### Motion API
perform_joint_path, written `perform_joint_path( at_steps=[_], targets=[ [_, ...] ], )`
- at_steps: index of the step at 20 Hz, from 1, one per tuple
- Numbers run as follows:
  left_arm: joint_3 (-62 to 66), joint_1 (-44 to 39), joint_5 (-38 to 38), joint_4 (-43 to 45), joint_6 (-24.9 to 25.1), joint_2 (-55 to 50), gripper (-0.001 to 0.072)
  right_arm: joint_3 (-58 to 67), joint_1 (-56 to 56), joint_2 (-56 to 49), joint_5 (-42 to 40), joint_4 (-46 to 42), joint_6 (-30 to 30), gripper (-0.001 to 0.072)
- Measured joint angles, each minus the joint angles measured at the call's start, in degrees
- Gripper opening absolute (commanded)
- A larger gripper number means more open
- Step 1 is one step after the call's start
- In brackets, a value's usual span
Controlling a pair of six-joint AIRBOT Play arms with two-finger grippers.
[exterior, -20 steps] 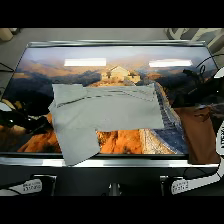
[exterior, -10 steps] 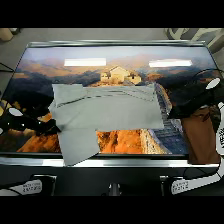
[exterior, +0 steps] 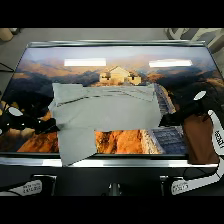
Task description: Fold the shirts.
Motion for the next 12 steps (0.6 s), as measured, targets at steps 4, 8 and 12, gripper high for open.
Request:
perform_joint_path(
  at_steps=[4, 8, 12],
  targets=[
    [0.28, -0.02, -0.20, -0.52, 0.22, 1.01, 0.0036, -0.81, 3.98, -1.14, -4.87, 1.09, 1.79, 0.0025],
    [5.38, 0.20, -1.20, -0.79, 0.37, 3.43, 0.0035, 2.45, 6.19, 0.22, -7.54, -0.74, 2.69, 0.0018],
    [24.63, 0.46, -1.53, -1.22, -1.03, 12.04, 0.0036, 16.00, 6.32, 11.39, -5.90, -2.71, 1.05, 0.0019]
  ],
)
